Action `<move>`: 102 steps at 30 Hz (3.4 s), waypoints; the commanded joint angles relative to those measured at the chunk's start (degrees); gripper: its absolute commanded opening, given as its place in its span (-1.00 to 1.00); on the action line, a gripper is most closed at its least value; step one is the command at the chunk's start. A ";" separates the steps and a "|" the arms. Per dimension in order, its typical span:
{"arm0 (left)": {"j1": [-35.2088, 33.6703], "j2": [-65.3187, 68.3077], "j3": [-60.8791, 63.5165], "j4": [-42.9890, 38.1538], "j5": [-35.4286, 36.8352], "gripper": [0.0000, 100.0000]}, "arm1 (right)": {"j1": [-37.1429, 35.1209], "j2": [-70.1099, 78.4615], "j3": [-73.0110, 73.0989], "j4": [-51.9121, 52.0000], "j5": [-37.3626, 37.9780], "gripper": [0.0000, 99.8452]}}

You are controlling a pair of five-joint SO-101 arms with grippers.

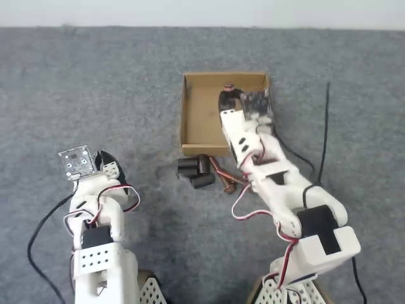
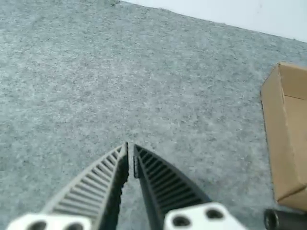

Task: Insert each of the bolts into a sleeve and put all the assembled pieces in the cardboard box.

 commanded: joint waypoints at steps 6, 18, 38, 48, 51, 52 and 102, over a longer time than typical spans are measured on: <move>-0.26 -1.32 -0.66 0.00 -0.62 -0.97 | 3.65 -0.48 -17.76 24.31 1.14 -0.99; -0.26 -1.32 -0.66 0.18 -0.62 -0.97 | 5.05 5.49 -38.15 52.26 1.14 -0.99; -0.26 -1.32 -0.66 0.09 -0.62 -0.97 | 8.75 30.90 -74.90 79.87 1.14 -0.97; -0.26 -1.32 -0.66 0.09 -0.62 -0.97 | 9.19 29.67 -80.35 88.31 1.14 -0.79; -0.26 -1.32 -0.66 0.09 -0.62 -0.97 | 9.19 27.56 -82.73 93.32 1.14 -0.79; -0.26 -1.32 -0.66 0.09 -0.62 -0.97 | 9.19 26.42 -83.25 95.34 1.14 -0.79; -0.26 -1.32 -0.66 0.18 -0.62 -0.97 | -17.71 -7.16 -43.78 123.56 10.55 -0.78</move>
